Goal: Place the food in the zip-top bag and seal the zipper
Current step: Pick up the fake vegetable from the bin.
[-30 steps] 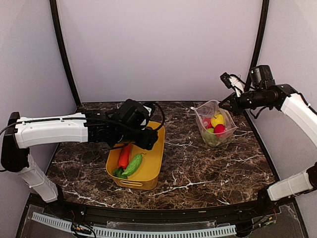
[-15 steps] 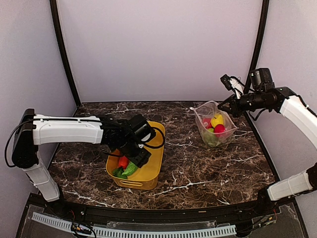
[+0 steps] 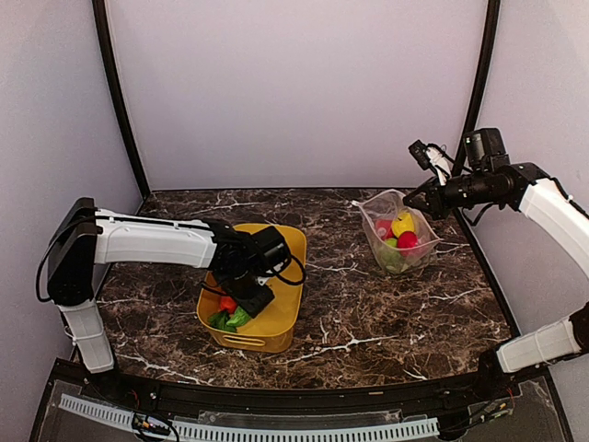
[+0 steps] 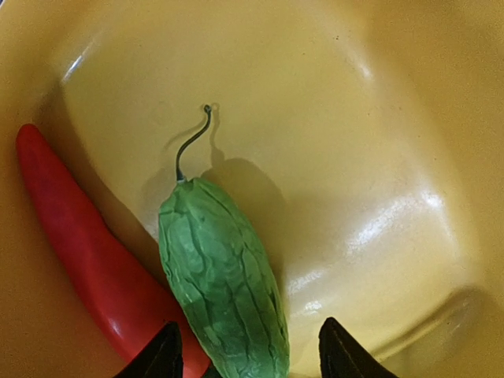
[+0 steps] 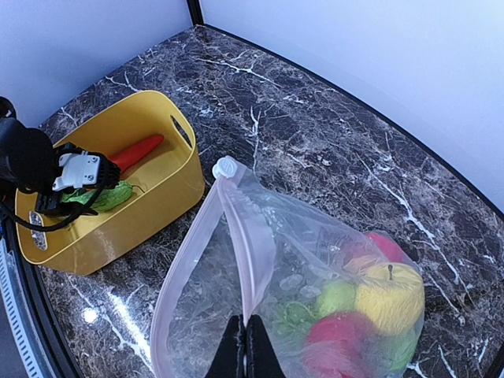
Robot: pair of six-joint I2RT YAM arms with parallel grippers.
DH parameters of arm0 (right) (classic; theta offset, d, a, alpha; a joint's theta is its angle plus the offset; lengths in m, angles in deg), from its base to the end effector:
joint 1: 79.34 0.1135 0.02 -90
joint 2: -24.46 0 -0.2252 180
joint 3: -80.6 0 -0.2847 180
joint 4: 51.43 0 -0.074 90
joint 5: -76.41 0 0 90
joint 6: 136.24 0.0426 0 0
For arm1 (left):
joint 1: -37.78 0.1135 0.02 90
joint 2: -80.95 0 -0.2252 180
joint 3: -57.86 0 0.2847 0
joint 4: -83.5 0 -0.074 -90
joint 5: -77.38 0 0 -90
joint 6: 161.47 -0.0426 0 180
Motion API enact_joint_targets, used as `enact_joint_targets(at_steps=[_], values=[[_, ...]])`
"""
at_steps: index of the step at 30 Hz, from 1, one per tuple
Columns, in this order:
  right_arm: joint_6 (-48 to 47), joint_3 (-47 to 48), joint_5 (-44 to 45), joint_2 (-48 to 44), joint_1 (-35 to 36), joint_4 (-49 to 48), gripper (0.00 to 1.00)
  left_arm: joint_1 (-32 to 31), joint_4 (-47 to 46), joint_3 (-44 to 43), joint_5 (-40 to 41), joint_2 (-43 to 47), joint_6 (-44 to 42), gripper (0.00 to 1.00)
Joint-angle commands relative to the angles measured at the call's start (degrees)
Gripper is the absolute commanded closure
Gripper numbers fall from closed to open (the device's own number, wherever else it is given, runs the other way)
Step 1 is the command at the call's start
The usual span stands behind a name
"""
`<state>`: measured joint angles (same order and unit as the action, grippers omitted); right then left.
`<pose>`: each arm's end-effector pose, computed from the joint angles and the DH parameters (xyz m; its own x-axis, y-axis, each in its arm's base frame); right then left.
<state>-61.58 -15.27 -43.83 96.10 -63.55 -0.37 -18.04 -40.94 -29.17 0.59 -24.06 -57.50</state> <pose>0.2960 0.1060 0.3197 -0.4161 -0.3552 -0.8371 -0.7508 0.6535 0.0960 0.2226 -0.3104 0.1324 -0.7085 0.6249 -0.3279 0.6162 0.7743 0.1443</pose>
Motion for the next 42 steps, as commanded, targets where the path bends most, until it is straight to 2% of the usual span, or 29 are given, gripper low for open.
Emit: enact_joint_targets(at_steps=[1, 13, 23, 27, 35, 42], values=[[0.33, -0.67, -0.87, -0.83, -0.16, -1.45, 1.0, 0.15, 2.13, -1.33, 1.93, -1.11, -0.61, 0.42], [0.32, -0.99, -0.7, -1.03, -0.22, -1.44, 1.0, 0.26, 1.12, -1.26, 0.49, -3.25, -0.49, 0.44], [0.13, -1.33, -0.52, -1.19, -0.24, -1.41, 1.0, 0.26, 1.2, -1.42, -0.31, -3.57, -0.31, 0.61], [0.16, -1.39, -0.44, -1.23, -0.23, -1.43, 1.0, 0.22, 2.65, -2.37, -0.3, -2.78, 0.07, 0.65], [0.14, -1.34, -0.52, -1.26, -0.26, -1.44, 1.0, 0.26, 4.2, -4.59, -0.27, 3.0, 0.14, 0.68], [0.14, 0.66, -1.33, -1.18, -0.23, 0.58, 1.0, 0.05, -4.84, -1.63, -1.73, 14.72, 0.78, 0.72]])
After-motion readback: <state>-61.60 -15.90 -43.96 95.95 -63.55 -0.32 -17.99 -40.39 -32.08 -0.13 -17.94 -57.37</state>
